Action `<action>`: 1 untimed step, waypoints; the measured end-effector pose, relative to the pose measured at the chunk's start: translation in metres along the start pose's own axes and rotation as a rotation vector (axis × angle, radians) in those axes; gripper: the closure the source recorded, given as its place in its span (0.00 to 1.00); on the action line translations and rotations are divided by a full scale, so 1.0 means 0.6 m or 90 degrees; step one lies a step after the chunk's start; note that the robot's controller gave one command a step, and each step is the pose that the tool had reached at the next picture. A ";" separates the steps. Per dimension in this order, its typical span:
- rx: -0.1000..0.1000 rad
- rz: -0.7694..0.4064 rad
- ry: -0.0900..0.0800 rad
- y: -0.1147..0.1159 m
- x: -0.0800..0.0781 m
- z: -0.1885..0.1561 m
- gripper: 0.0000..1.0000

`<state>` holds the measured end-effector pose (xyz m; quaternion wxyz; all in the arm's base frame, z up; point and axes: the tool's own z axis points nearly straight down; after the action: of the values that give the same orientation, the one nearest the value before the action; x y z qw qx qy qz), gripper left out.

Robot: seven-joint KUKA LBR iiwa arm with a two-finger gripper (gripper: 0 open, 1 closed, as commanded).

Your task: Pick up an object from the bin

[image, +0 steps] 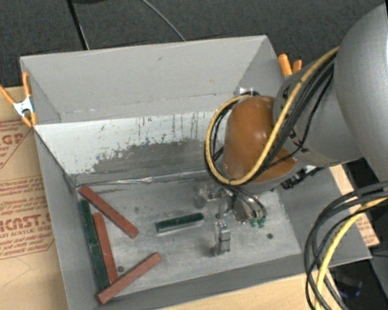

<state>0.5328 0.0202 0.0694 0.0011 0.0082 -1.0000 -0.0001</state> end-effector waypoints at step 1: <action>-0.002 0.054 -0.002 0.109 0.013 -0.002 1.00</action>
Offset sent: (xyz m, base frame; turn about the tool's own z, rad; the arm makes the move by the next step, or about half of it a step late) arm 0.0000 0.0000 0.0000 0.0000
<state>0.5241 0.0856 0.0706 -0.0006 -0.0344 -0.9994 -0.0014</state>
